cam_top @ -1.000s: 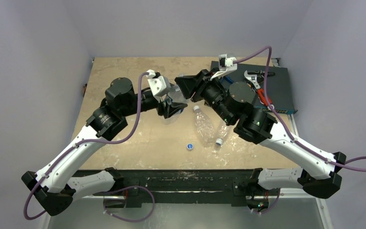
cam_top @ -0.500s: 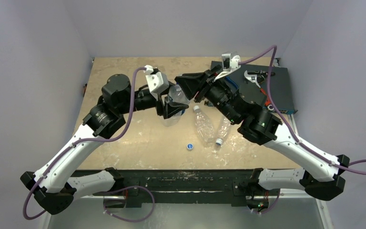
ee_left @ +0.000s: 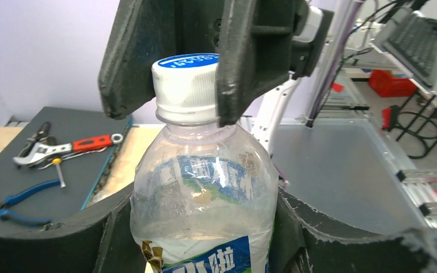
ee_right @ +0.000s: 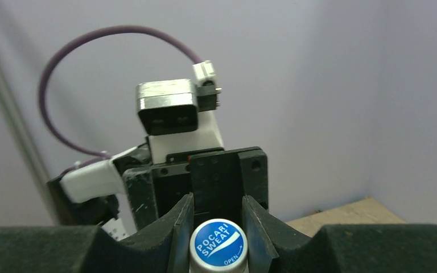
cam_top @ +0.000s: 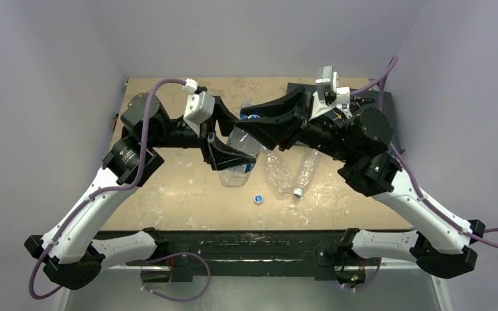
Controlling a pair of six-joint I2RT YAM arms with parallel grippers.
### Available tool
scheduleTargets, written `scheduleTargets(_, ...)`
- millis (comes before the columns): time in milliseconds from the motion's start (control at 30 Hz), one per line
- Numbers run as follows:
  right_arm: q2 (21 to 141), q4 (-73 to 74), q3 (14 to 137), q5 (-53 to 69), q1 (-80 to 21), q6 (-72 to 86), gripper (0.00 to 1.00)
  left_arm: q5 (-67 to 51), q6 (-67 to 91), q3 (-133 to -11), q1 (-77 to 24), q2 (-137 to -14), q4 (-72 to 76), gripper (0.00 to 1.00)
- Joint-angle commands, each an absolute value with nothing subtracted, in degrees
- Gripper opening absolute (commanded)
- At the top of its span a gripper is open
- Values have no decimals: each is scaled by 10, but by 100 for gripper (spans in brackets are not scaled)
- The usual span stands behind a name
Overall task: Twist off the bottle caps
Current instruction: Unscrew the bottle cap from the plastic bottle.
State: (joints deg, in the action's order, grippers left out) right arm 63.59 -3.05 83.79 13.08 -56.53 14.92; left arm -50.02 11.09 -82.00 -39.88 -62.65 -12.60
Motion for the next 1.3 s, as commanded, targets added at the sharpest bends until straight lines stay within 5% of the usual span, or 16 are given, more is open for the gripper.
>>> scheduleTargets(0,633,-39,862,349,-531,162,0,-585,194,-853,-400,-627,-43,8)
scheduleTargets(200,659,-21,903,471,-506,166,0,-626,232,-853,-399,-628,-20,7)
scheduleTargets(333,670,29,928,449,-504,141,0,-616,204,-860,-399,-629,-44,6)
scheduleTargets(367,671,43,934,415,-504,133,8,-603,178,-866,-399,-630,-68,6)
scheduleTargets(467,660,64,935,263,-504,127,68,-530,97,-876,-399,-629,-133,6)
scheduleTargets(533,652,67,936,204,-504,126,89,-448,60,-872,-400,-625,-153,8)
scheduleTargets(600,649,72,944,158,-505,124,97,-371,37,-868,-400,-624,-163,8)
scheduleTargets(900,697,116,998,-17,-511,156,96,-211,-56,-826,-399,-613,-164,7)
scheduleTargets(1267,758,157,1053,-120,-557,141,74,-189,-82,-813,-399,-608,-155,6)
